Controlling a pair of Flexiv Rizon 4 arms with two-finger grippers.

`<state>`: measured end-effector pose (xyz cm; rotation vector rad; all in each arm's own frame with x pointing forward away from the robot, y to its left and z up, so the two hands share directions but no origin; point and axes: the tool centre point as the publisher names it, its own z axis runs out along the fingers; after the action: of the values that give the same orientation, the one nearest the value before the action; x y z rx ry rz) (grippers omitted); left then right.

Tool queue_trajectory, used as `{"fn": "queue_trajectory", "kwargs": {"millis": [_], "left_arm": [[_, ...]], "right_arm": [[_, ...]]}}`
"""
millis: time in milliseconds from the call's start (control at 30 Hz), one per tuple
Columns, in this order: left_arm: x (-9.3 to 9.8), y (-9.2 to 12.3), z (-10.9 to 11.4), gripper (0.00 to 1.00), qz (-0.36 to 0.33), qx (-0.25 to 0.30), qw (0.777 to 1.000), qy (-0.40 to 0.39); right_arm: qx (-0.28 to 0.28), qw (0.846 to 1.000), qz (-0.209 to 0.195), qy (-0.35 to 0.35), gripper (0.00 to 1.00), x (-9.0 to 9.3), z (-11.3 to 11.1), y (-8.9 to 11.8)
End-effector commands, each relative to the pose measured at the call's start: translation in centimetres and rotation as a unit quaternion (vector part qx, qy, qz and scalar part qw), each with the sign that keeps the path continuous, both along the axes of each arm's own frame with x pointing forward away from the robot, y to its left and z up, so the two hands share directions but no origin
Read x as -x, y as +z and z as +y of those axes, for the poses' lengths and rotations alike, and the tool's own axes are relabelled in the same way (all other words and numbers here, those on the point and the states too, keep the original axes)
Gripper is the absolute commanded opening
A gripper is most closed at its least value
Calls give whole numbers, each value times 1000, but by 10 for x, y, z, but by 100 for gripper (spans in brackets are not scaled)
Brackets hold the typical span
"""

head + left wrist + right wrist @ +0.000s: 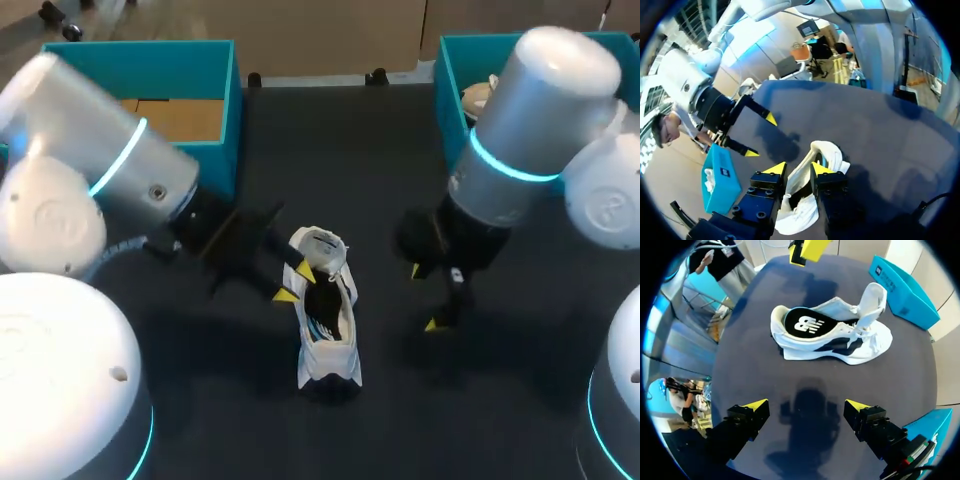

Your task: Take the shoe out of the shoebox, open the shoe tongue, remove and reinsert the insole, then place the shoe into the shoebox

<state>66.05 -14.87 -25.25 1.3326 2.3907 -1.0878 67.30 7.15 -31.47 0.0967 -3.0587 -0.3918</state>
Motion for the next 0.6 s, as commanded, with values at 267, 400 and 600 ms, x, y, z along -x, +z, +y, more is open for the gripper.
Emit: {"fn": "queue_trajectory", "kwargs": {"millis": [267,400,600], "left_arm": [[-22,16,-8,29,62,-268,942,-191],[-27,22,-3,29,55,-322,918,-226],[-34,26,10,0,39,-418,863,-280]], "right_arm": [[-4,1000,-2,0,100,2,-8,4],[-4,1000,-2,0,100,2,-8,4],[-4,1000,-2,0,100,2,-8,4]]}}
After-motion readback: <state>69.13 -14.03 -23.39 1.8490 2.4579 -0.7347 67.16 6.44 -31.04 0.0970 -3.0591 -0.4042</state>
